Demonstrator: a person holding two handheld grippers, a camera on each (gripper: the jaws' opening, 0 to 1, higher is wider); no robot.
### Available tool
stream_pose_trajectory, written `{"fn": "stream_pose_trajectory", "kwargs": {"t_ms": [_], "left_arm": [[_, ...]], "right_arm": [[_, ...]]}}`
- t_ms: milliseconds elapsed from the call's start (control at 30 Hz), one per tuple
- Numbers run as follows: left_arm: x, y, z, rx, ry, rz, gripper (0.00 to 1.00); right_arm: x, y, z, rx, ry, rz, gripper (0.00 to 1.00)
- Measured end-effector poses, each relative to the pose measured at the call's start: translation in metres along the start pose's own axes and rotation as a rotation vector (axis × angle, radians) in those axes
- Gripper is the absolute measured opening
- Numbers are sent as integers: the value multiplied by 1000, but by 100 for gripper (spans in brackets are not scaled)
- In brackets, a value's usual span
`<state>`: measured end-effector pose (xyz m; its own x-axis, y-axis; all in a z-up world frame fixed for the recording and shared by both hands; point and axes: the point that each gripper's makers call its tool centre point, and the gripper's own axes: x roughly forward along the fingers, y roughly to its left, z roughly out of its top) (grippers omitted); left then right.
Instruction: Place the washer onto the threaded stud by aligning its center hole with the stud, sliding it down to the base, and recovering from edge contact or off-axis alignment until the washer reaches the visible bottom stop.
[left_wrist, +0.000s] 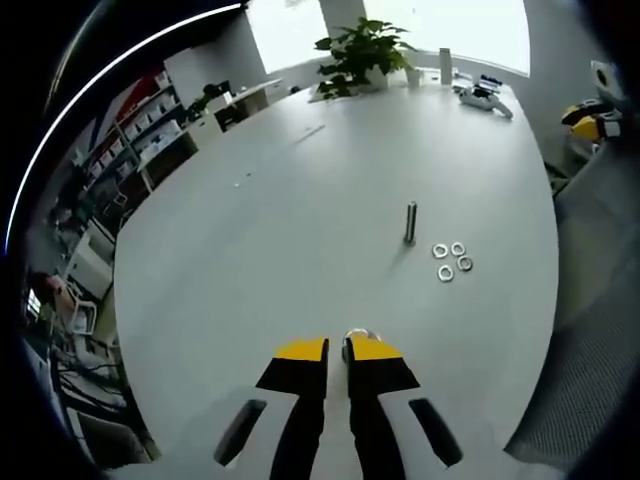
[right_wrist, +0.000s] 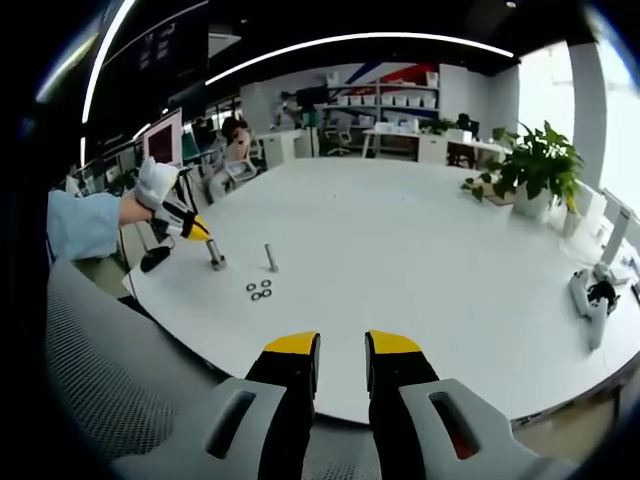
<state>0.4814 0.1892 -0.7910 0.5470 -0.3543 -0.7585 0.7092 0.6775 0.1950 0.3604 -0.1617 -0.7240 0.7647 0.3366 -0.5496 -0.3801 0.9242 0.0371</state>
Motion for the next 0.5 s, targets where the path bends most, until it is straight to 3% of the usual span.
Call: {"fn": "stream_pose_trajectory", "kwargs": {"t_ms": [133, 500], "left_arm": [[-7, -1, -3, -41, -11, 8, 4], [-41, -13, -7, -60, -37, 58, 4]], "right_arm": [[-1, 0, 1, -2, -8, 1, 20], [-3, 3, 5, -18, -39, 12, 20]]}}
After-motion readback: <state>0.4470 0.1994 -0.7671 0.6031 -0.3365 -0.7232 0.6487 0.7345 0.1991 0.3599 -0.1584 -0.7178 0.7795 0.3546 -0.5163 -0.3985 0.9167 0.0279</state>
